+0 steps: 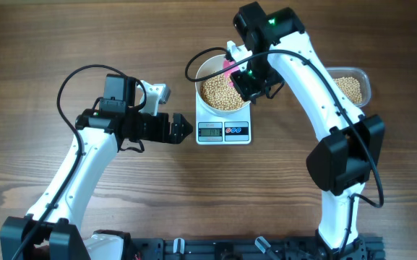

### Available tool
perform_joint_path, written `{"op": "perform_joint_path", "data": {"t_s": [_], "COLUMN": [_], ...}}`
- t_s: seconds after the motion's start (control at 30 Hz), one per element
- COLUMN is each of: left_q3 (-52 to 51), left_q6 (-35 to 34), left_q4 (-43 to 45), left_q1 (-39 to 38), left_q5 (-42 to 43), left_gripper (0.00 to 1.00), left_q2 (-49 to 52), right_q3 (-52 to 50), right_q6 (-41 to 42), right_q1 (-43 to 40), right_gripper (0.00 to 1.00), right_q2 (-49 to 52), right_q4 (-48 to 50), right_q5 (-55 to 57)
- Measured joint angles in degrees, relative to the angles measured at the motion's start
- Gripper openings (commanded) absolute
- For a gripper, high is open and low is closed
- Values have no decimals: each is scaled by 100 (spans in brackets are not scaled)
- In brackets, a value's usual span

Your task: Scoop item into bowl and weigh 150g on scale

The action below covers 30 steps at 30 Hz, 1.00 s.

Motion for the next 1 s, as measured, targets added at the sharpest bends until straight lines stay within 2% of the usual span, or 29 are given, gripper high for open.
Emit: {"op": "perform_joint_path", "data": {"t_s": [1.0], "left_q3": [0], "left_q6": [0], "left_q4": [0], "left_q1": [0], "left_q5": [0], "left_gripper": [100], "left_q2": [0], "right_q3": [2], "right_q6": [-37], "right_q1": [210], "right_gripper": [4], "right_q2": [0], "right_q4": [87], "right_q5": [321]}}
